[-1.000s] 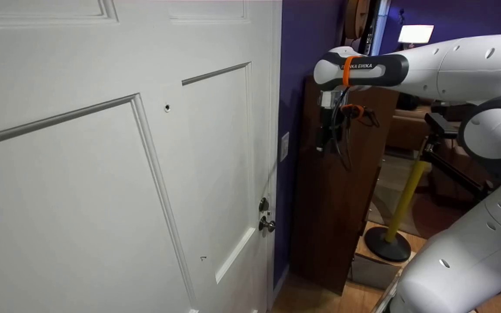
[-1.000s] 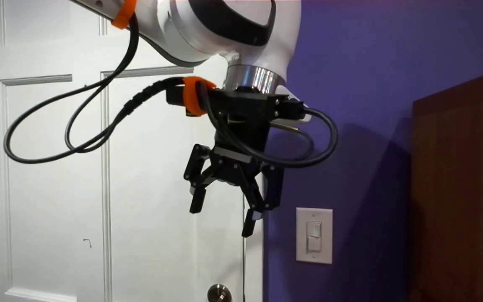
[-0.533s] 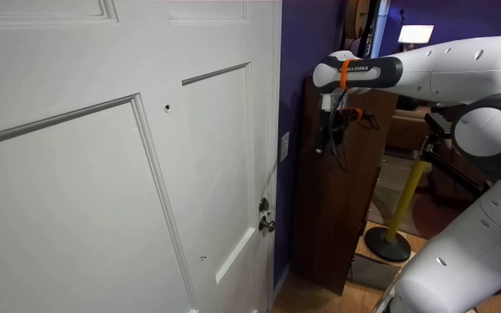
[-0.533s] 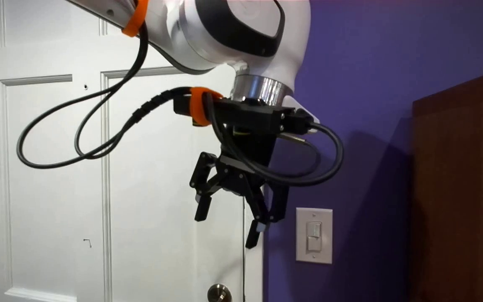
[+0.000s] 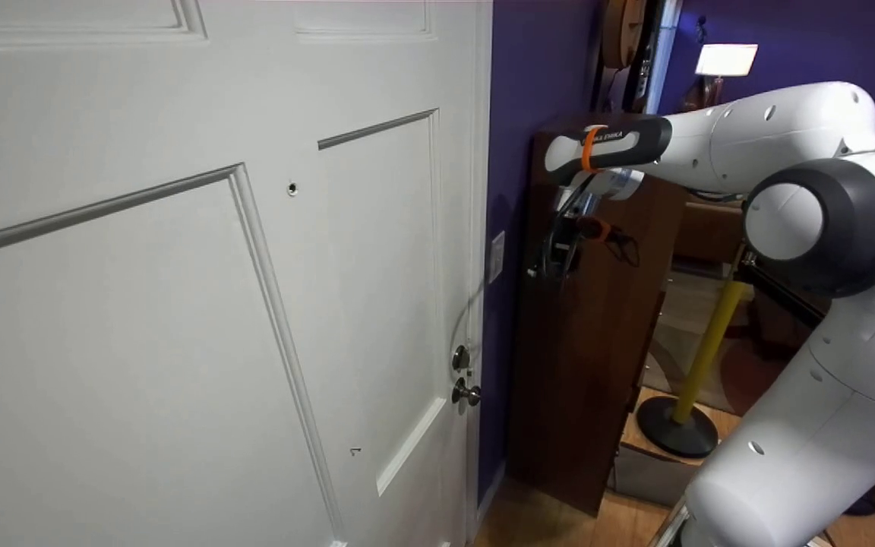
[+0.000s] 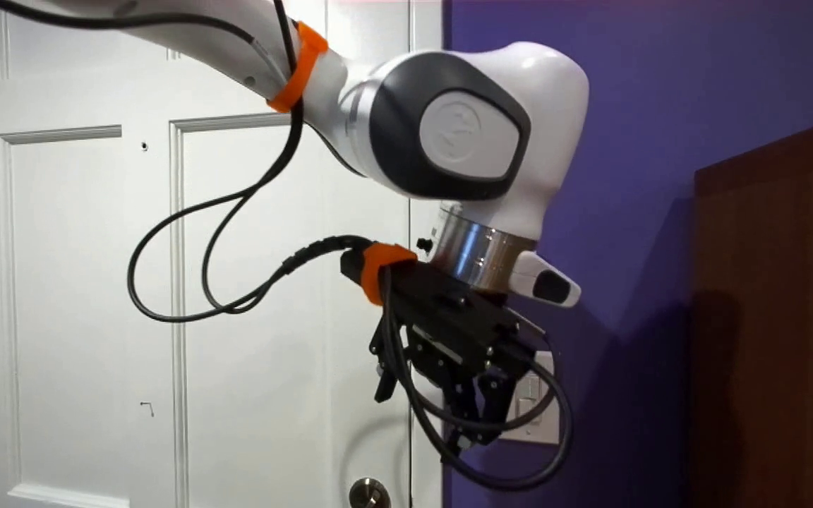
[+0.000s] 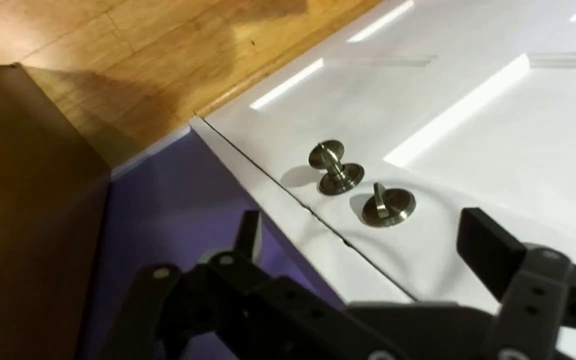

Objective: Flip the light switch downwards

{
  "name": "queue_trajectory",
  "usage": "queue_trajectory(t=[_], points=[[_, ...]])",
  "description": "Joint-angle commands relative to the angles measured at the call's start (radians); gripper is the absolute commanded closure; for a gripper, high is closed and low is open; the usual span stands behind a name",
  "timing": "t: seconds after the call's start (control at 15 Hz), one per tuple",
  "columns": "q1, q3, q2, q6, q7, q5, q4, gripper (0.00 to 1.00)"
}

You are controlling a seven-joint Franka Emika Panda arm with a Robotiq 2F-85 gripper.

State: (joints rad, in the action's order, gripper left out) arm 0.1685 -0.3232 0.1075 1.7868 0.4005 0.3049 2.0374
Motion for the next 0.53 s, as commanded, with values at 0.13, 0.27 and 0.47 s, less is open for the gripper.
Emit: queue_trajectory(t=[0.13,0.27,0.47], points=[[0.045,-0.006,-0.011,0.209,0.022,0.225,0.086,0.00],[0.058,-0.011,-0.023,0.251,0.027,0.282,0.107,0.00],[0.079,-0.018,-0.040,0.297,0.030,0.350,0.131,0.00]])
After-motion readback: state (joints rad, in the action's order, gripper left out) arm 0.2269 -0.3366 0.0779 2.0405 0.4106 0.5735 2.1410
